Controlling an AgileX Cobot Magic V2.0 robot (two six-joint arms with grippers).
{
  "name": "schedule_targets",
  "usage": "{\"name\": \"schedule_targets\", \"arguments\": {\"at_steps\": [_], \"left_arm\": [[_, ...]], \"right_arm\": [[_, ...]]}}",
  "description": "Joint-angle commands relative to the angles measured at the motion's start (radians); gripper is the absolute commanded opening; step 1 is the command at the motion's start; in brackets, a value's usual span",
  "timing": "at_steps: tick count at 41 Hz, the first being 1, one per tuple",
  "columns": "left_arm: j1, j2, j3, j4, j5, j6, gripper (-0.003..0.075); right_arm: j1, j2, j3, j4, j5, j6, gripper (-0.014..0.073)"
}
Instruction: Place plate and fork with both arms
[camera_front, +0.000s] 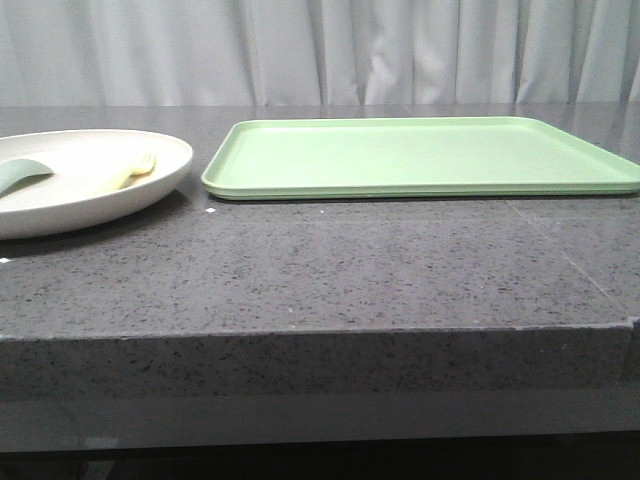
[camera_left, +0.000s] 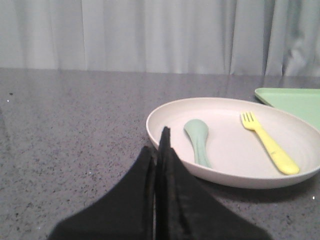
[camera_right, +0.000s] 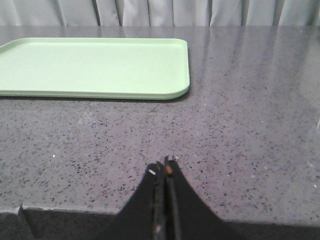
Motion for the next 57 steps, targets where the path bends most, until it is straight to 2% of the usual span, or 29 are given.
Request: {"name": "schedule_targets", "arguments": {"at_steps": [1,12,15,19,26,30,39,52,55,57], "left_arm": [[0.002,-0.020,0.002,-0.006,-0.118,-0.004,-0.0018],[0.002,-0.018,-0.001,-0.006,-0.361,-0.004,-0.0018],[0.002,-0.017,-0.023,-0.006,-0.374,-0.011,-0.0018],[0.002,-0.015,-0.097,-0.026,-0.323,-0.011,-0.0018],[0.002,0.073,-0.292,0.008,-0.123,-0.011,-0.0018],[0.002,0.182,-0.409,0.059,-0.016,-0.011,-0.0018],[0.002,0.434,-0.599,0.062,0.182,-0.011,-0.0018],[0.002,0.580,-0.636,0.058,0.195,-0.011,-0.0018],[0.002,0.586,-0.636,0.058,0.193,-0.011,-0.0006],[0.002,0.586,-0.636,0.058,0.188,-0.011,0.0029]], "right_arm": [[-0.005,-0.018,-0.006,-0.007,-0.099,-0.010,-0.0116],[-0.005,-0.018,-0.126,-0.006,-0.056,-0.010,-0.0116],[-0.005,-0.018,-0.196,-0.007,-0.042,-0.010,-0.0116],[-0.005,-0.004,-0.284,-0.009,-0.047,-0.010,-0.0116],[-0.005,0.116,-0.439,-0.009,-0.030,-0.010,-0.0116],[-0.005,0.218,-0.539,-0.008,0.044,-0.010,-0.0116],[-0.005,0.447,-0.710,-0.008,0.213,-0.010,-0.0116],[-0.005,0.538,-0.724,-0.008,0.216,-0.010,-0.0112],[-0.005,0.538,-0.724,-0.008,0.217,-0.010,-0.0064],[-0.005,0.538,-0.723,-0.008,0.218,-0.010,0.0010]]}}
